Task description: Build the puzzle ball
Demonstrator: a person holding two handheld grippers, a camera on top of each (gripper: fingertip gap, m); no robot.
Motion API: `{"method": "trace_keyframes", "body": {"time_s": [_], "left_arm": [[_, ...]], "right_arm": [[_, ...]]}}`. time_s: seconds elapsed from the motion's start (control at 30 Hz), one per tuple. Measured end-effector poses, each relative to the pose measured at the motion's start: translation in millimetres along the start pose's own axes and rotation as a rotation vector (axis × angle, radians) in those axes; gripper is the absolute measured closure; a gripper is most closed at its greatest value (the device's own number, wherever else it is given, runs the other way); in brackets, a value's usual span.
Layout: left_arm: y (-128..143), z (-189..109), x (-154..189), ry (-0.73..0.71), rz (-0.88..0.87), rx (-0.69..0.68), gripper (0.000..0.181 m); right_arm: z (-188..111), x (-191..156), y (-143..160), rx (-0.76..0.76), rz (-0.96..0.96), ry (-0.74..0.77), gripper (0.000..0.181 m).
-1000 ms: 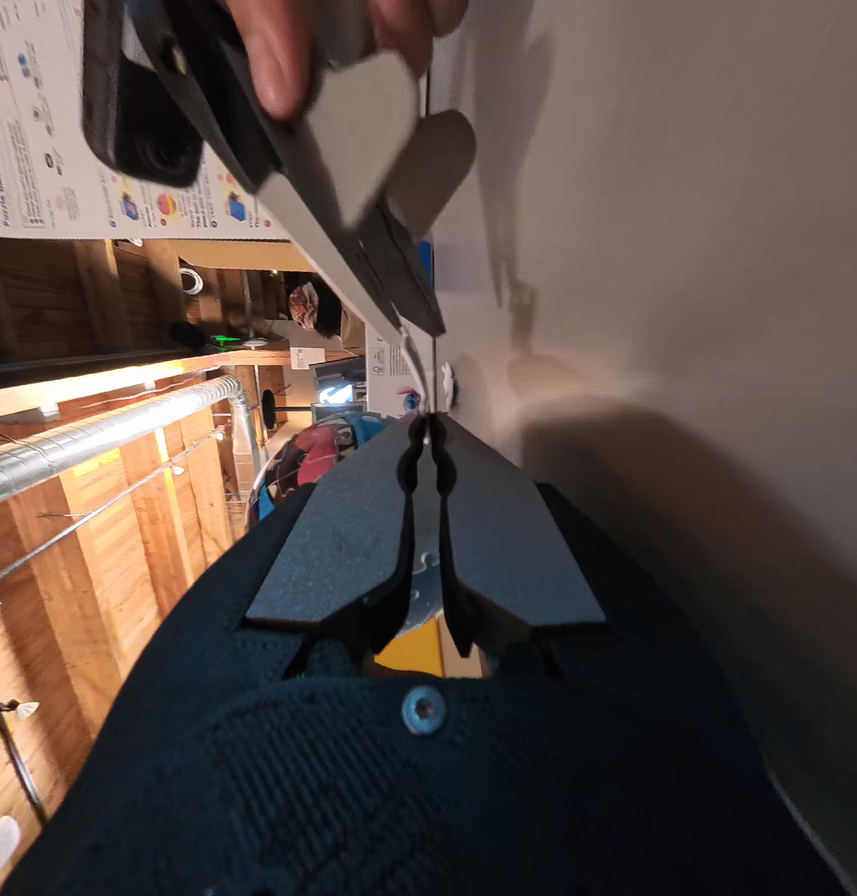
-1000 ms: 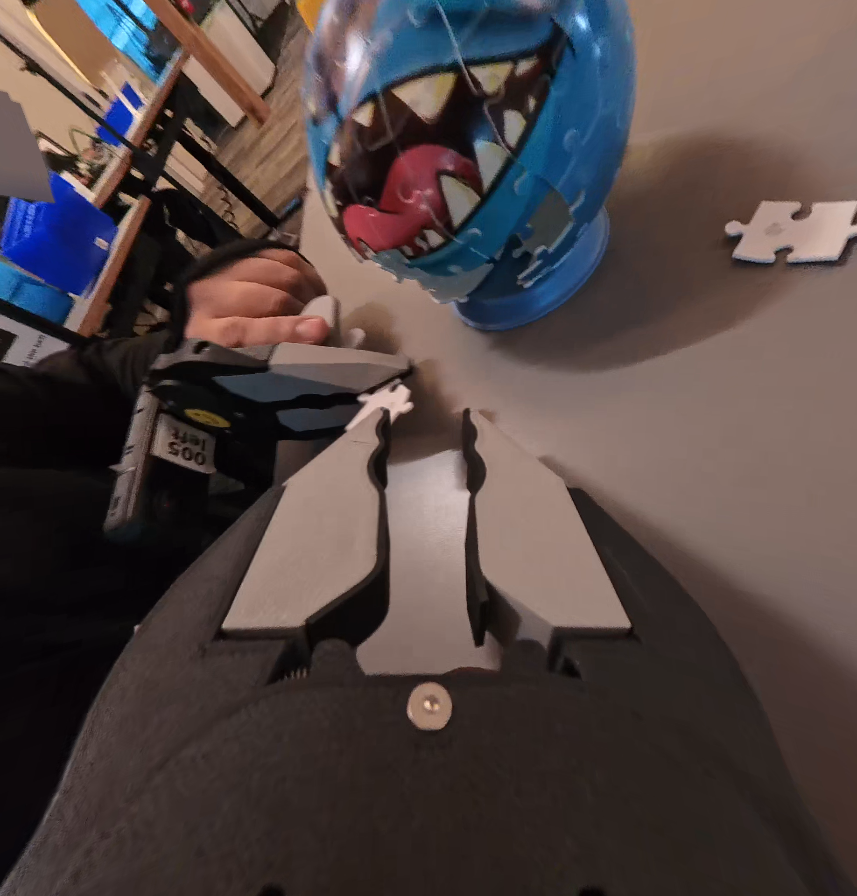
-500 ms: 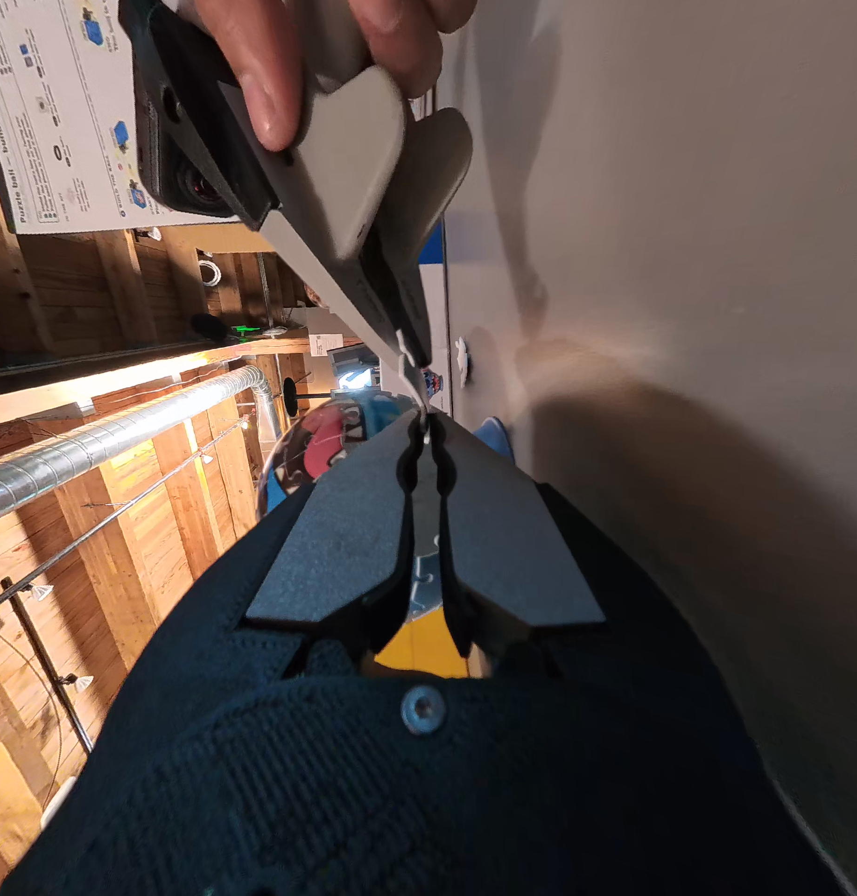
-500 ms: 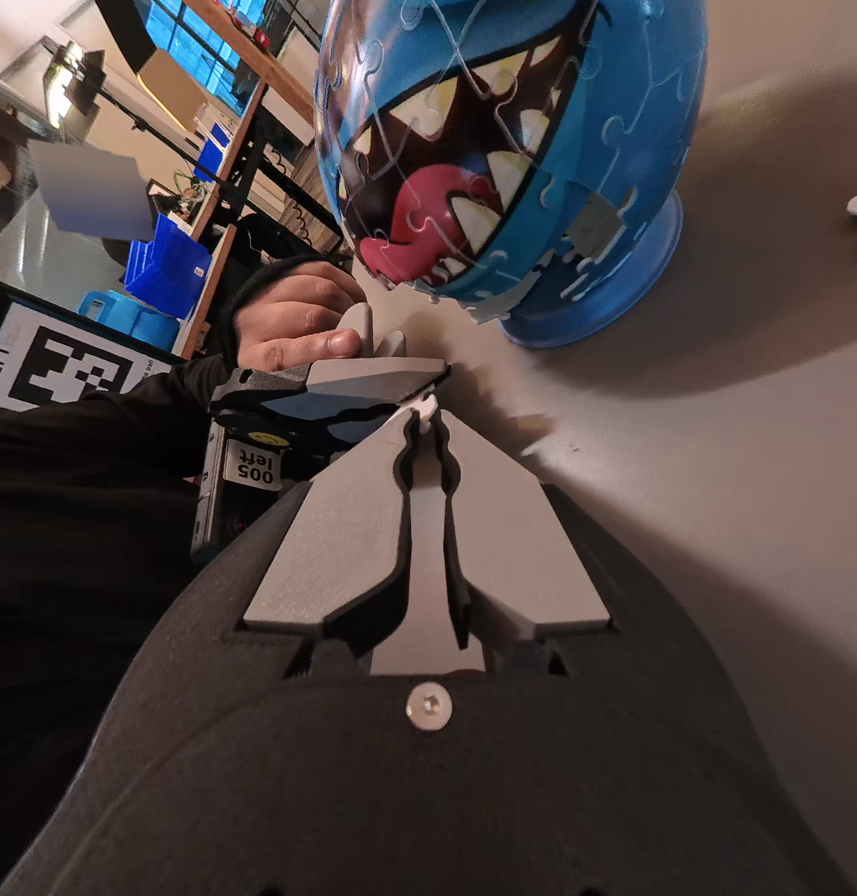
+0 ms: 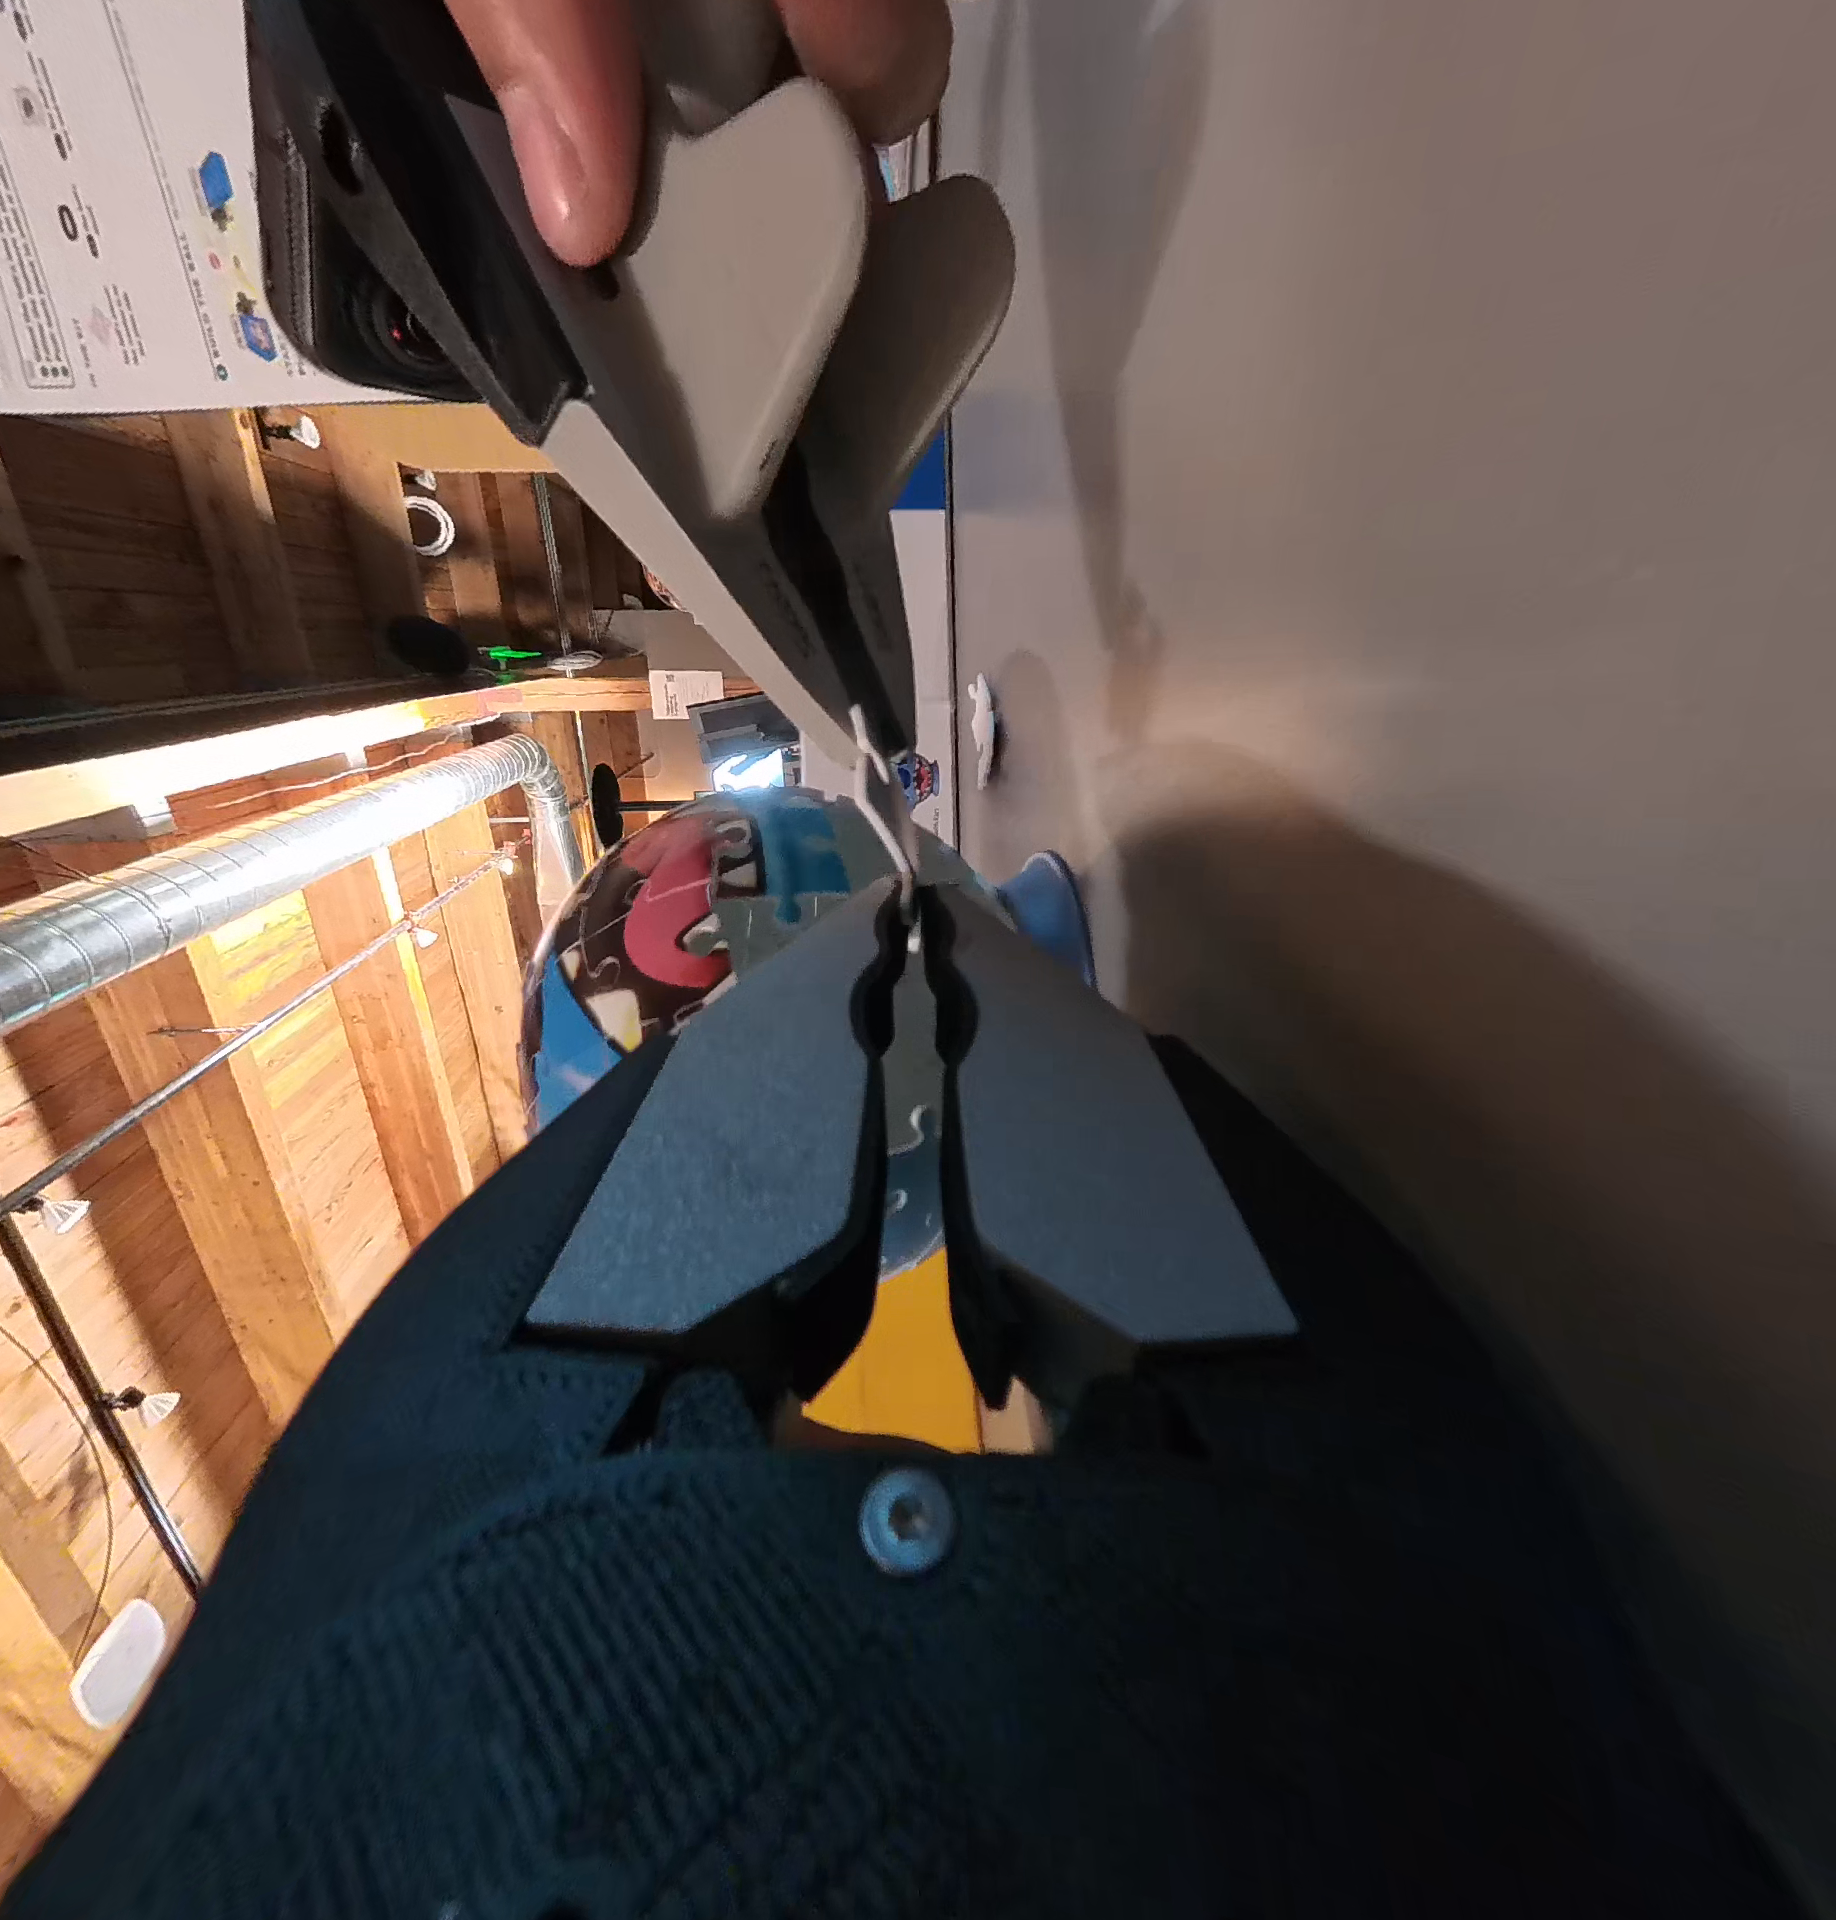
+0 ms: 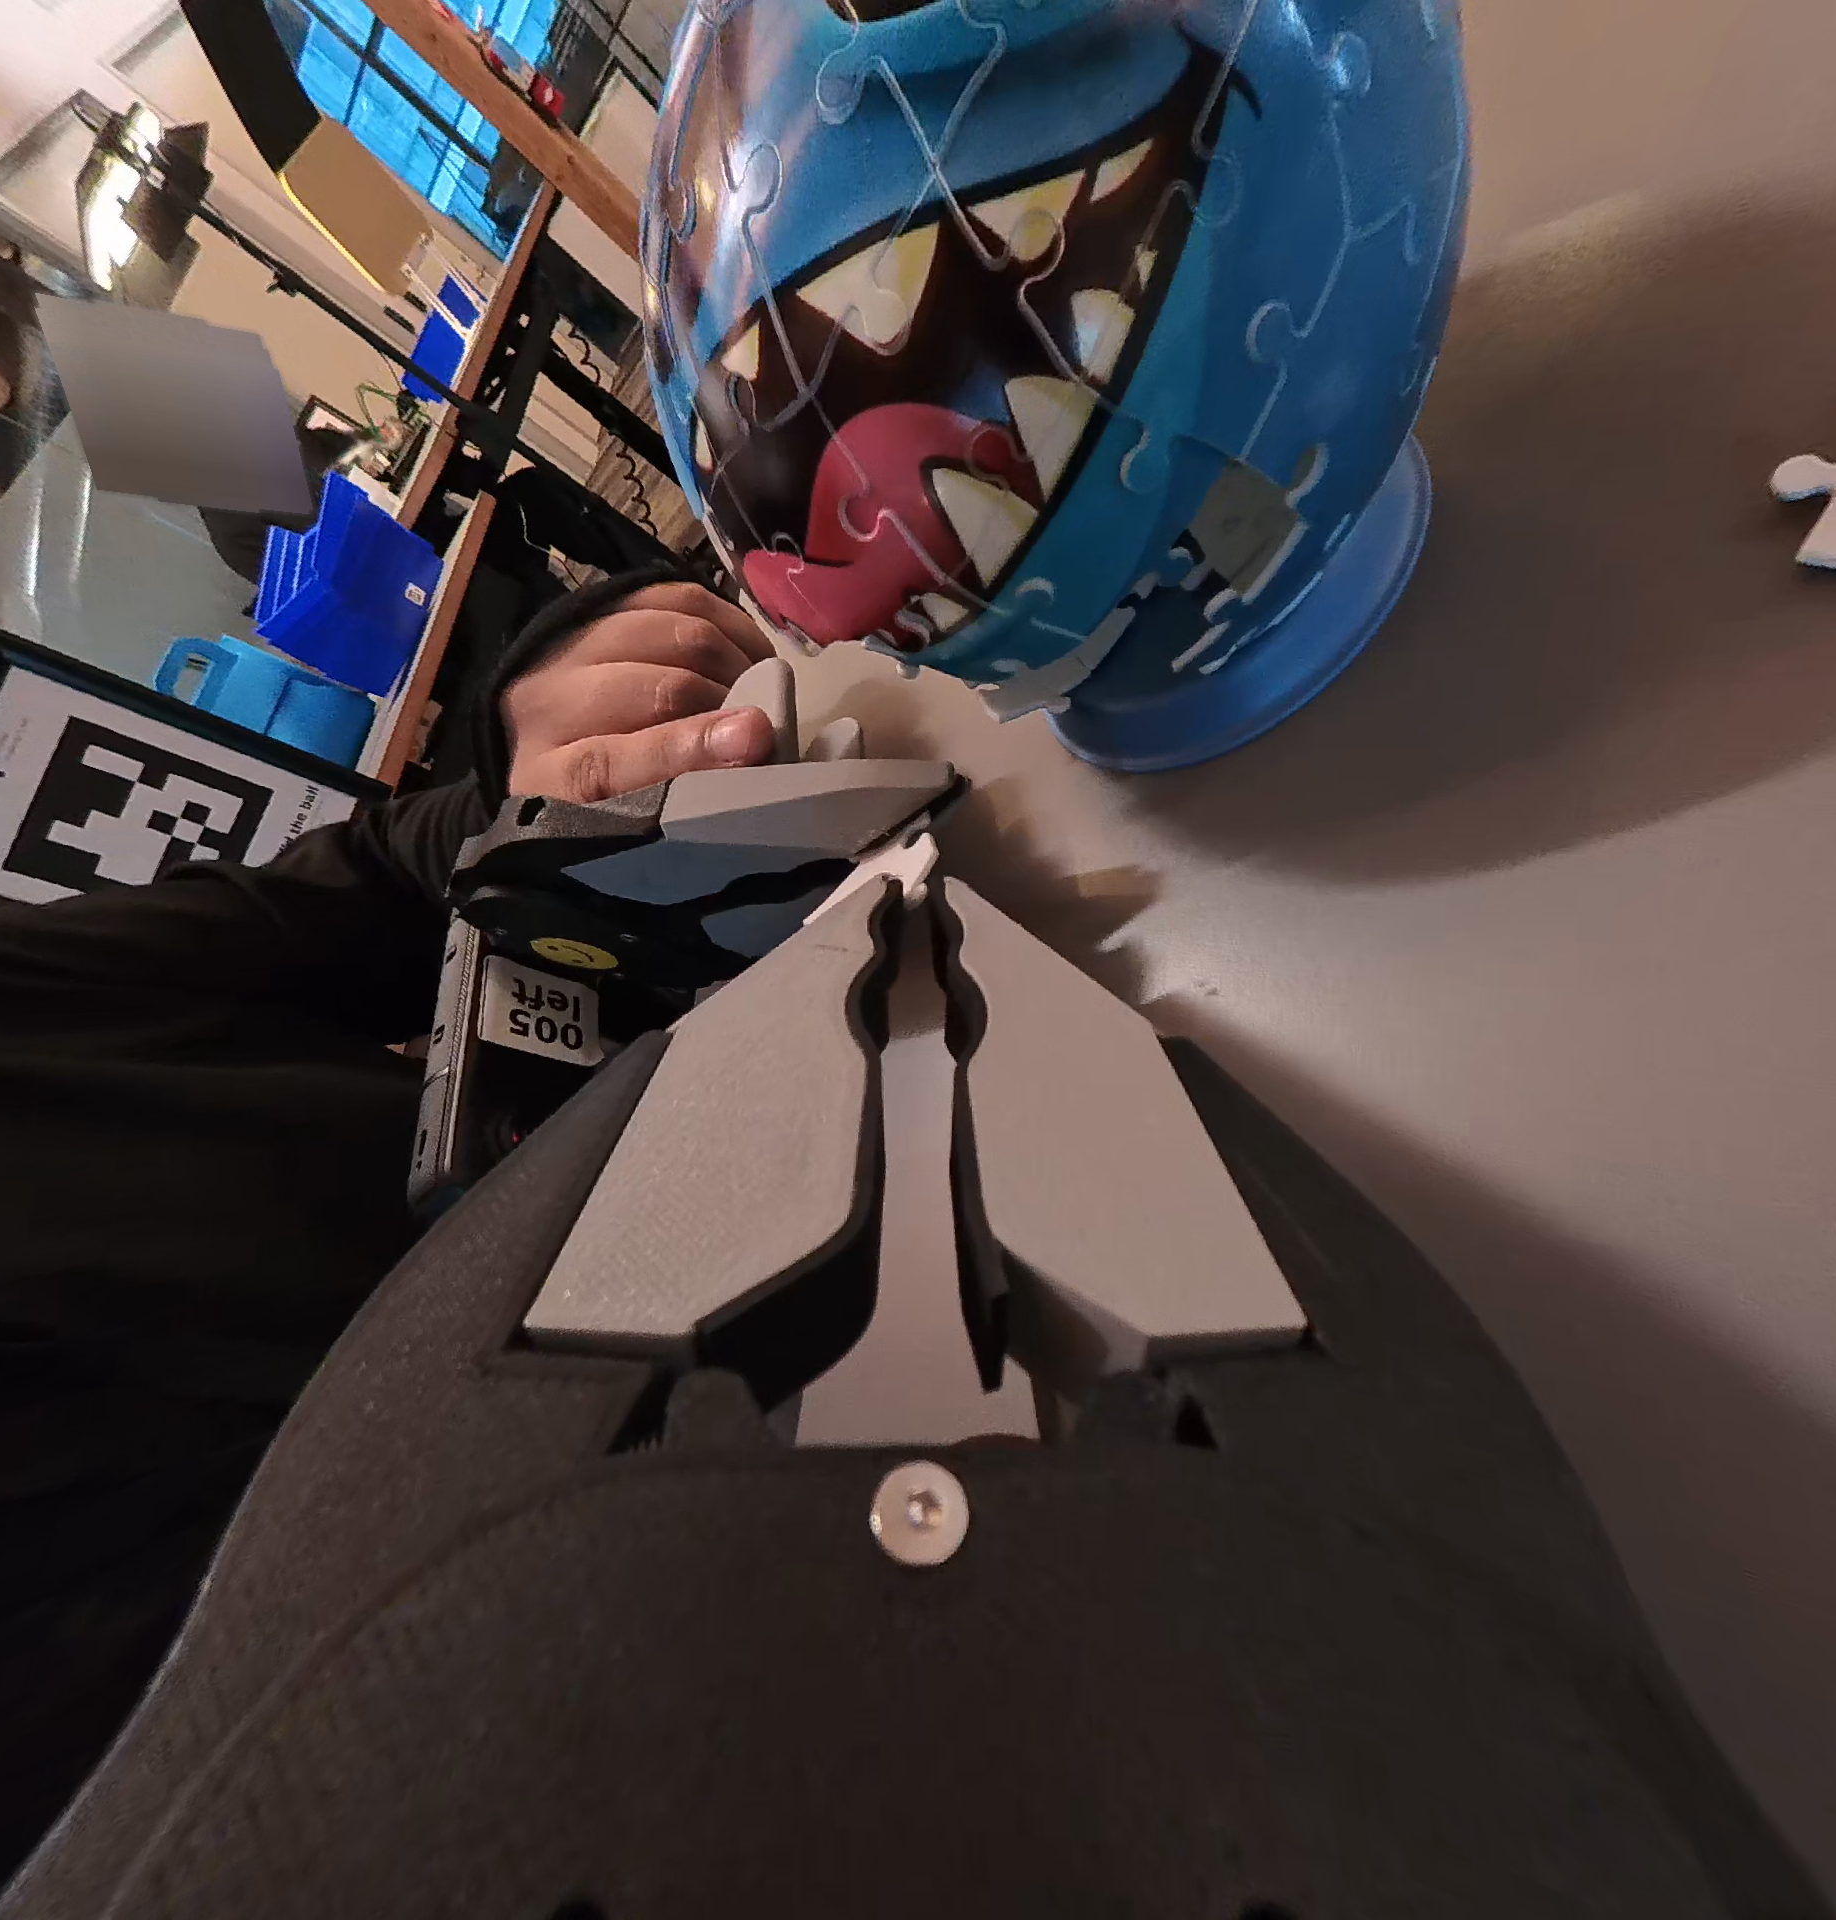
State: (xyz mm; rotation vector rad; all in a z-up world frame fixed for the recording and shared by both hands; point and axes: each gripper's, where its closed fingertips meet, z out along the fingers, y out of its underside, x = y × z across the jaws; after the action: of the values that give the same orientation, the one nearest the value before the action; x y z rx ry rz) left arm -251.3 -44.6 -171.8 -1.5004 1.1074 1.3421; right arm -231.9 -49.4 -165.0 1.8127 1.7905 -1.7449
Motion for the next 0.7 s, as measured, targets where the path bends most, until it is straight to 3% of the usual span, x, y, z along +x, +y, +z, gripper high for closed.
{"method": "trace_keyframes", "body": {"time_s": [0.33,0.7], "left_arm": [[13.2,-23.6,-5.0,-0.002,-0.108,-0.024,0.174],[33.1,-47.3,15.6,0.062,-0.171,-0.080,0.178]], "right_arm": [[3.4,10.0,-10.8,0.063,0.008,0.040,0.180],[19.0,33.9,-30.3,0.142,0.032,0.136,0.179]]}}
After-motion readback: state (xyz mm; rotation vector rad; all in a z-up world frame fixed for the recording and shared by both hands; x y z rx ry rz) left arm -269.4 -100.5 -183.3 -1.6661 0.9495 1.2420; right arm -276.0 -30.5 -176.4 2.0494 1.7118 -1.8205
